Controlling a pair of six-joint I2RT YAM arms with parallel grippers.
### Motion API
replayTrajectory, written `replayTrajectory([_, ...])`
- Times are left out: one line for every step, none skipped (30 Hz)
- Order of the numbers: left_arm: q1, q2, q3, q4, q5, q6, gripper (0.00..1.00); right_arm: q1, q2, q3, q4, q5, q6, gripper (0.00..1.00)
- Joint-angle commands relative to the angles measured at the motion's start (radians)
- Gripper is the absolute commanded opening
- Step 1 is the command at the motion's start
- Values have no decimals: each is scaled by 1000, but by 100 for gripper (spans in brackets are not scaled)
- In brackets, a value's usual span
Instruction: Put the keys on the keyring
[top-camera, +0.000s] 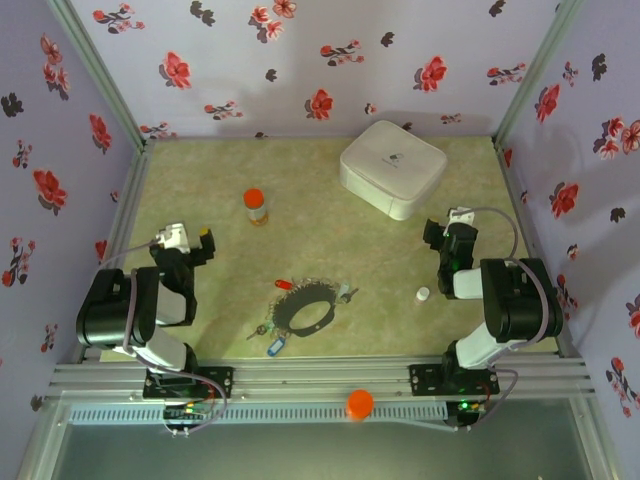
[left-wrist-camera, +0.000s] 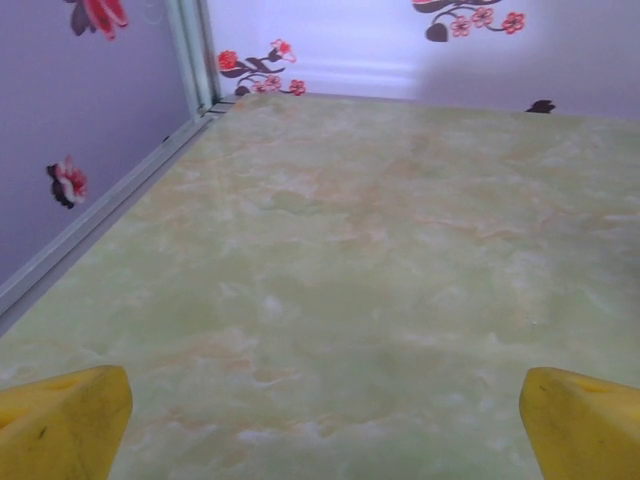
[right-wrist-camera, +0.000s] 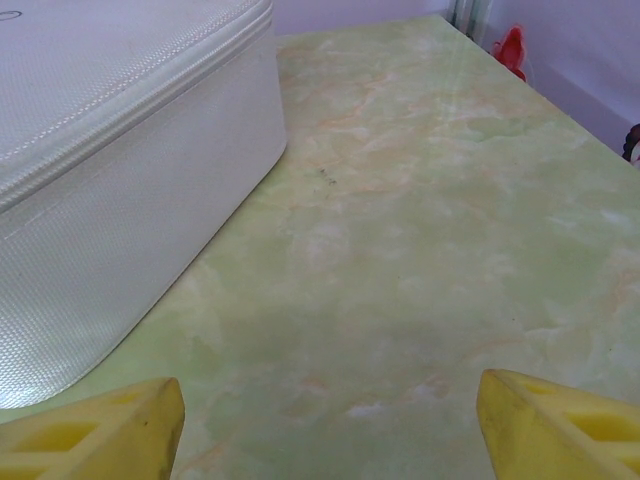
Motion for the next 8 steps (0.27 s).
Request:
replayTrajectory([-5, 17, 18, 42, 37, 27, 100, -7, -11, 21, -2, 6, 18, 79])
replayTrajectory([-5, 10, 37, 5, 35, 27, 100, -7, -10, 21, -2, 5, 18, 79])
replayTrajectory([-5, -9, 75, -85, 34, 28, 100, -7, -10, 20, -1, 5, 18, 79])
replayTrajectory([-5, -17, 127, -197, 46, 30, 100, -7, -10, 20, -2, 4, 19, 79])
replayTrajectory([-7, -9, 165, -239, 62, 52, 100, -7, -10, 20, -2, 3, 19, 79])
replayTrajectory([-10, -14, 180, -277, 75, 66, 100, -7, -10, 20, -2, 4, 18, 80])
replayTrajectory([-10, -17, 159, -256, 93, 72, 100, -7, -10, 19, -2, 4, 18, 80])
replayTrajectory([-10, -11, 144, -197, 95, 75, 100, -7, -10, 20, -2, 4, 18, 80])
